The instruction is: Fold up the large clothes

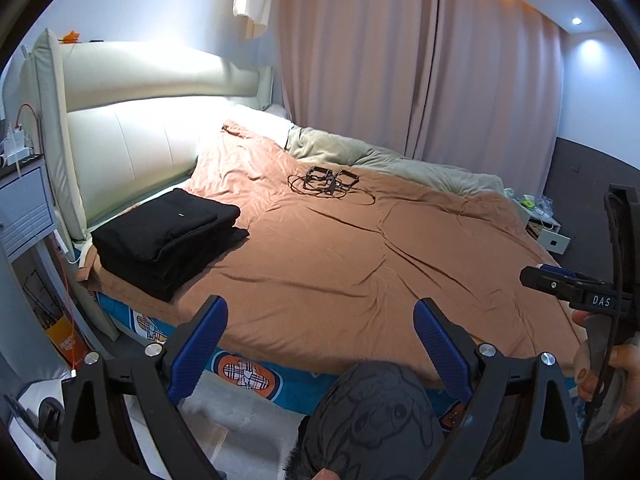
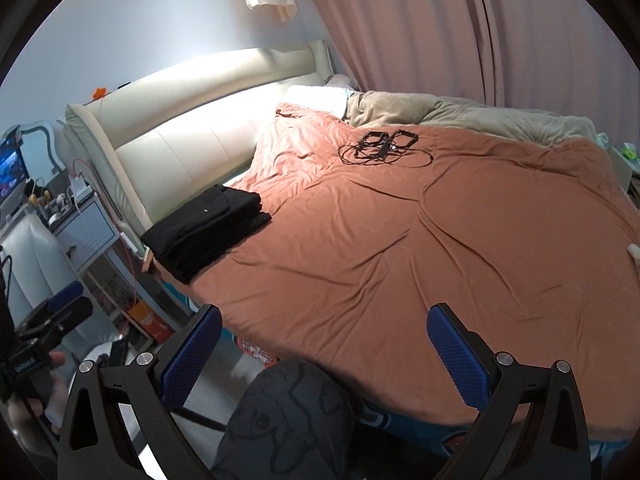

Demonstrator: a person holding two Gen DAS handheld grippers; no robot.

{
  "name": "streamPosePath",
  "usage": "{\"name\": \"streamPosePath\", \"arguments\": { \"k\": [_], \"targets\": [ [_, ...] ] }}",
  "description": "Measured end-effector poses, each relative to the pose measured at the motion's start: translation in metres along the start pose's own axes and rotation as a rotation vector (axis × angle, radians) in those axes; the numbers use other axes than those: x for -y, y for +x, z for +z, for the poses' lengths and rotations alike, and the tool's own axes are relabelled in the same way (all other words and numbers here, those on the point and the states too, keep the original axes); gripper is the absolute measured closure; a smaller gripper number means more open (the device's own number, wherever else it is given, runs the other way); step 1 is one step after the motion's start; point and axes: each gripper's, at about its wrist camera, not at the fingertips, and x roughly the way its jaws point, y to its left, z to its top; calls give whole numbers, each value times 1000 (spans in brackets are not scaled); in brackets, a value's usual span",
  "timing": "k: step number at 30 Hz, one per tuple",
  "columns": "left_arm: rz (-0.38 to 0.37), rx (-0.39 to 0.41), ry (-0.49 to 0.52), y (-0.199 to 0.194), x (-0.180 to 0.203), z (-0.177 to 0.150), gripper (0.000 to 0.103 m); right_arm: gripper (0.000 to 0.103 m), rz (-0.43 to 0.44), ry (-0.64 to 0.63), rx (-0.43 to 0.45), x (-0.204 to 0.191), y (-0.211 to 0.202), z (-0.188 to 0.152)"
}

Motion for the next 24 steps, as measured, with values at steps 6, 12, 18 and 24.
{"name": "streamPosePath", "arguments": {
  "k": [6, 12, 18, 24],
  "targets": [
    [-19, 33, 6, -34, 6, -23, 7, 0, -19, -47, 28, -15, -42, -32],
    [-37, 53, 27, -55, 16, -43, 7, 0, -1, -71, 49, -27, -75, -65],
    [-34, 81, 45, -71, 22, -53, 7, 0, 6, -73, 66, -34, -92, -91],
    [-41, 104, 57, -81, 26, -56, 7, 0, 2, -69, 67, -36, -98, -99]
  ]
}}
